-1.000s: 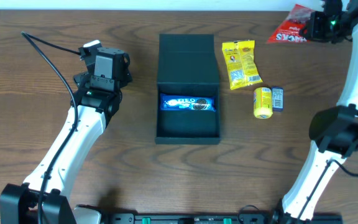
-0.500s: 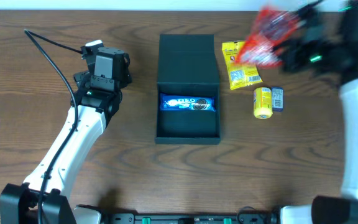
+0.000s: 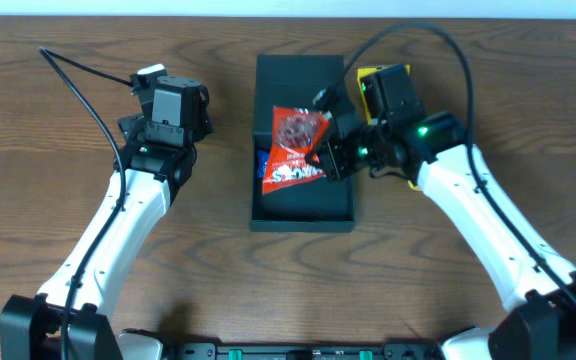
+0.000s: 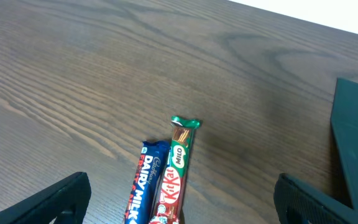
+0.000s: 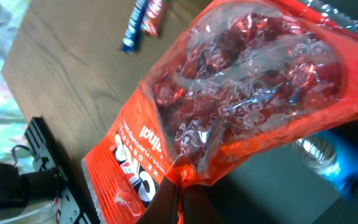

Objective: Pack container
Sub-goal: 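Lower the red Hacks bag into the box and release it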

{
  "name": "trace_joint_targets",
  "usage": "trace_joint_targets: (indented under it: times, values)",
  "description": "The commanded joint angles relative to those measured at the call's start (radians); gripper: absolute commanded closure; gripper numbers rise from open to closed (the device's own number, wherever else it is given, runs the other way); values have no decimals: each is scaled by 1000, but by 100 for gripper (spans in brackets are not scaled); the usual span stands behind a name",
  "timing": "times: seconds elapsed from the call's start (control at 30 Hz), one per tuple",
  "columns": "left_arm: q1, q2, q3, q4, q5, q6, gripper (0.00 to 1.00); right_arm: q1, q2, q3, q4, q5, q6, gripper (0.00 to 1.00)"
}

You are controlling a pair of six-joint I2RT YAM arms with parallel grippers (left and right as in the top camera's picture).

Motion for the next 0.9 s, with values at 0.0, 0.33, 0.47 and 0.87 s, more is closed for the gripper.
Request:
trace_joint_targets:
  times: [0.0,0.33,0.47,0.87]
  values:
    - [5,-11,10,0,-18,21,4,10,-10,-73,70,-29,122,98]
    - [5,-11,10,-8,-18,21,5,49,31,-187,154,-94,88,98]
    - [5,-11,10,-15,-18,21,5,57,49,-188,145,-96,52,99]
    - [5,-11,10,-45,-17,21,5,70,181,-188,205,-130,6,98]
